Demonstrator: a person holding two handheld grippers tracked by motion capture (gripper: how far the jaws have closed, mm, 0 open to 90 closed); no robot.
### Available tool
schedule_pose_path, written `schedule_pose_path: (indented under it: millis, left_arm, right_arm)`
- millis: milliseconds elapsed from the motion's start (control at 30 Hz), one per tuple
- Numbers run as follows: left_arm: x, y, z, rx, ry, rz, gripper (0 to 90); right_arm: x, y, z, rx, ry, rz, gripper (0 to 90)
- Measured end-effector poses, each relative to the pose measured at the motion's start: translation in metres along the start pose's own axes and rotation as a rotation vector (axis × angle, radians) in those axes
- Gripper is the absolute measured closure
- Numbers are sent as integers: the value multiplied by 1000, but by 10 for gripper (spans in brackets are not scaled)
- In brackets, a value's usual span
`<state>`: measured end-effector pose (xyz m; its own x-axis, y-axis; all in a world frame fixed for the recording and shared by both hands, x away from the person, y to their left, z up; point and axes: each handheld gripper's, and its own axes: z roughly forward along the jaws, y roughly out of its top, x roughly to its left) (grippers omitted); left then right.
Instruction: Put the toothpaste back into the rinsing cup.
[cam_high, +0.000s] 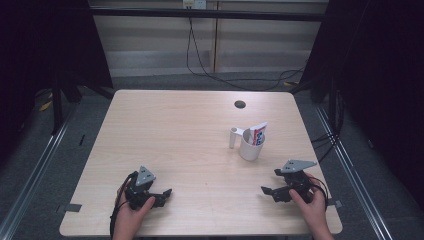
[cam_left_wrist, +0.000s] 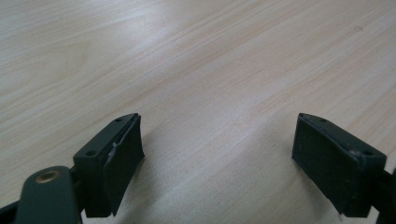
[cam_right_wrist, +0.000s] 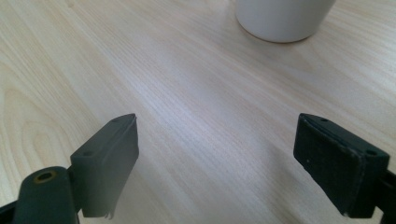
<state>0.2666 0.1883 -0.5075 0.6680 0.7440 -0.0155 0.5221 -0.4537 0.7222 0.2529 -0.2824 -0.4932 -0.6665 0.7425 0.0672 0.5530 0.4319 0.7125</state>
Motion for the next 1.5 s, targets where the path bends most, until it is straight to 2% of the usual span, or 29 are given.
schedule_pose_path:
  millis: [867, 1500]
  left_arm:
    - [0, 0, 0, 1, 0, 2, 161]
    - [0, 0, 0, 1, 0, 4, 161]
  right_arm:
    - [-8, -20, -3, 29, -48, -8, 139]
    - [-12, -27, -3, -10, -46, -9, 111]
